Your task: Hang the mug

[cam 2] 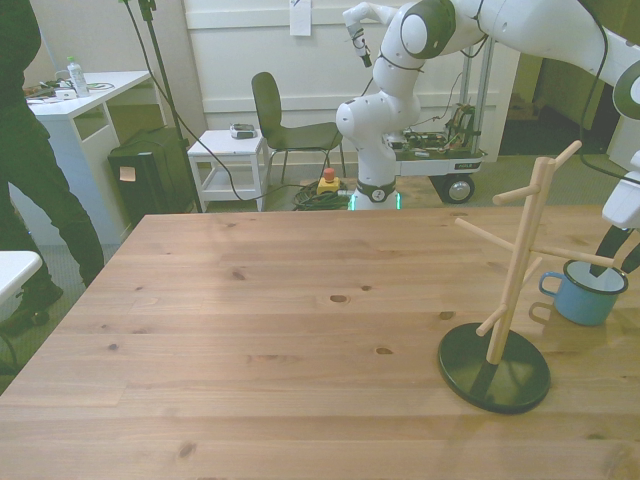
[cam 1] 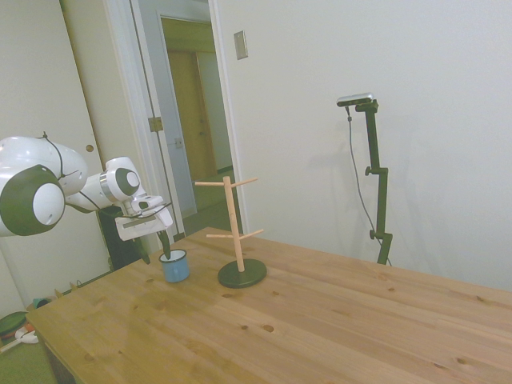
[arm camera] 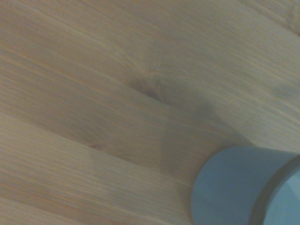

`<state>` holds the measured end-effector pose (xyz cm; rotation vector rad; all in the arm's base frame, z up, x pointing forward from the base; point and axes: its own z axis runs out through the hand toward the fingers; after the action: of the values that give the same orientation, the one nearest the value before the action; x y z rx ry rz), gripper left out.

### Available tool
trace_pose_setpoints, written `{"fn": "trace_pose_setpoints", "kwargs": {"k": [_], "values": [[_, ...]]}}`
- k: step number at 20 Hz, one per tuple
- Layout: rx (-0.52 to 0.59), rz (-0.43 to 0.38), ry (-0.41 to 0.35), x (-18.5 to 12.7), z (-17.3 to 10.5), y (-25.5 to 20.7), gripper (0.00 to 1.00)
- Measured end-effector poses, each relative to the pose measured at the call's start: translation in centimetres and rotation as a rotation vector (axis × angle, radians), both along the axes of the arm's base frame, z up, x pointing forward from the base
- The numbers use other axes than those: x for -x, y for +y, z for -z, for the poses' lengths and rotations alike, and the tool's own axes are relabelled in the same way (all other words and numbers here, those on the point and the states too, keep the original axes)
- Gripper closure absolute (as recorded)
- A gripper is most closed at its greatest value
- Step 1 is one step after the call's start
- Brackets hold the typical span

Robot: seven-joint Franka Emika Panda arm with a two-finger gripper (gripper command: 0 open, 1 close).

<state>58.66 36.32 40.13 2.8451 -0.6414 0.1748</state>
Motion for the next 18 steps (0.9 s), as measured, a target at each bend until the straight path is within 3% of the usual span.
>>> {"fn": "trace_pose_setpoints", "kwargs": {"k": [15, 16, 18], "values": [[0.015, -0.048, 0.013, -1.2, 2.4, 1.2, 0.00], [0.016, -0.049, 0.015, -1.2, 2.6, 1.3, 1.00], [0.020, -0.054, 0.015, -1.1, 2.9, 1.5, 1.00]]}}
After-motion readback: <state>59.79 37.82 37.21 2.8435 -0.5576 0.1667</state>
